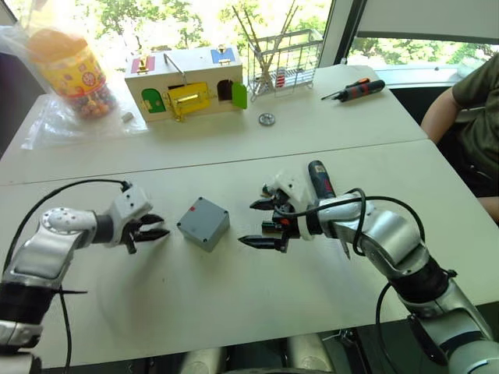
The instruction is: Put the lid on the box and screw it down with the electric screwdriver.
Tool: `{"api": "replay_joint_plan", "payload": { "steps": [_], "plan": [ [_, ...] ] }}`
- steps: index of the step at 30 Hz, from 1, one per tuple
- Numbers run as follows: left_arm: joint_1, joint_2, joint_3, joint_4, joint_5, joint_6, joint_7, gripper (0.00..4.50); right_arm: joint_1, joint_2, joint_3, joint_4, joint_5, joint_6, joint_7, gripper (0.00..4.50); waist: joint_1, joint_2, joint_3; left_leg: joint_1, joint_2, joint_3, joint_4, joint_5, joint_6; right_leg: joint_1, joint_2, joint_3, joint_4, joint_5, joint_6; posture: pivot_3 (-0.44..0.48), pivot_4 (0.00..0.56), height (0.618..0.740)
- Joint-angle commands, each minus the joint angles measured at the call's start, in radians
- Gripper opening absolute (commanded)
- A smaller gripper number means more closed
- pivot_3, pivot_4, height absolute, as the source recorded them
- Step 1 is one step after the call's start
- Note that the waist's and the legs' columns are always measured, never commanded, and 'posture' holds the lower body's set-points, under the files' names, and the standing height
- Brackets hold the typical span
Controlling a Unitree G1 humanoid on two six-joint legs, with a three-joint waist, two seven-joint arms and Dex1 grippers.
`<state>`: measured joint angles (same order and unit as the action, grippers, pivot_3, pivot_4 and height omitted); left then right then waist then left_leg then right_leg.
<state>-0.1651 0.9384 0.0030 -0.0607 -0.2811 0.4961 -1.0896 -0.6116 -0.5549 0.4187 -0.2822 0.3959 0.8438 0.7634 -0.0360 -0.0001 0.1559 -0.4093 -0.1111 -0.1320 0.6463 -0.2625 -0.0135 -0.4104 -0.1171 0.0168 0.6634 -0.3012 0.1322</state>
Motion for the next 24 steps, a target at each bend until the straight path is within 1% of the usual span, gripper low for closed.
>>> {"api": "replay_joint_plan", "payload": {
  "steps": [1, 6, 9, 12, 18, 21, 24],
  "plan": [
    [0.063, 0.000, 0.042, -0.136, -0.065, 0.086, 0.012, 1.83, -0.034, 0.058, 0.034, 0.073, -0.040, -0.101, 0.055, 4.44, 0.001, 0.000, 0.000, 0.000, 0.000, 0.000, 0.000, 0.000, 0.000, 0.000, 0.000, 0.000, 0.000, 0.000, 0.000, 0.000, 0.150, 0.740],
    [0.076, -0.058, 0.038, -0.202, -0.089, 0.139, 0.076, 1.83, -0.045, 0.119, 0.070, 0.146, -0.077, -0.163, 0.115, 4.44, 0.010, 0.000, 0.000, 0.000, 0.000, 0.000, 0.001, 0.000, 0.000, 0.001, 0.000, 0.000, 0.000, 0.000, 0.000, 0.000, 0.150, 0.740],
    [0.056, -0.091, 0.040, -0.186, -0.088, 0.136, 0.103, 1.83, -0.030, 0.157, 0.041, 0.137, -0.025, -0.118, 0.142, 4.44, 0.017, 0.000, 0.000, 0.000, 0.000, 0.000, 0.001, 0.000, 0.000, 0.001, 0.000, 0.000, 0.000, 0.000, 0.000, 0.000, 0.150, 0.740],
    [0.027, -0.113, 0.045, -0.156, -0.080, 0.120, 0.127, 1.83, -0.019, 0.156, 0.035, 0.101, -0.020, -0.094, 0.148, 4.44, 0.021, 0.000, 0.000, 0.000, 0.000, 0.000, 0.001, 0.000, 0.000, 0.001, 0.000, 0.000, 0.000, 0.000, 0.000, 0.000, 0.150, 0.740],
    [-0.058, -0.151, -0.002, -0.076, -0.038, 0.062, 0.144, 1.83, 0.027, 0.153, 0.027, 0.004, -0.012, -0.026, 0.118, 4.44, 0.021, 0.000, 0.000, 0.000, 0.000, -0.001, 0.002, 0.000, 0.000, 0.001, 0.000, 0.000, 0.000, 0.000, 0.000, 0.000, 0.150, 0.740],
    [-0.092, -0.175, -0.016, -0.050, -0.024, 0.050, 0.152, 1.83, 0.042, 0.165, 0.015, -0.019, -0.008, -0.001, 0.094, 4.44, 0.023, 0.000, 0.000, 0.000, -0.001, -0.001, 0.002, 0.000, 0.000, 0.001, 0.000, -0.001, 0.000, 0.000, 0.000, 0.000, 0.150, 0.740],
    [-0.111, -0.177, -0.026, -0.028, -0.007, 0.029, 0.144, 1.83, 0.051, 0.164, 0.006, -0.035, -0.023, 0.005, 0.062, 4.44, 0.020, 0.000, 0.000, 0.000, -0.001, -0.001, 0.002, 0.000, 0.000, 0.001, 0.000, 0.000, 0.000, 0.000, 0.000, 0.000, 0.150, 0.740]
  ]
}}
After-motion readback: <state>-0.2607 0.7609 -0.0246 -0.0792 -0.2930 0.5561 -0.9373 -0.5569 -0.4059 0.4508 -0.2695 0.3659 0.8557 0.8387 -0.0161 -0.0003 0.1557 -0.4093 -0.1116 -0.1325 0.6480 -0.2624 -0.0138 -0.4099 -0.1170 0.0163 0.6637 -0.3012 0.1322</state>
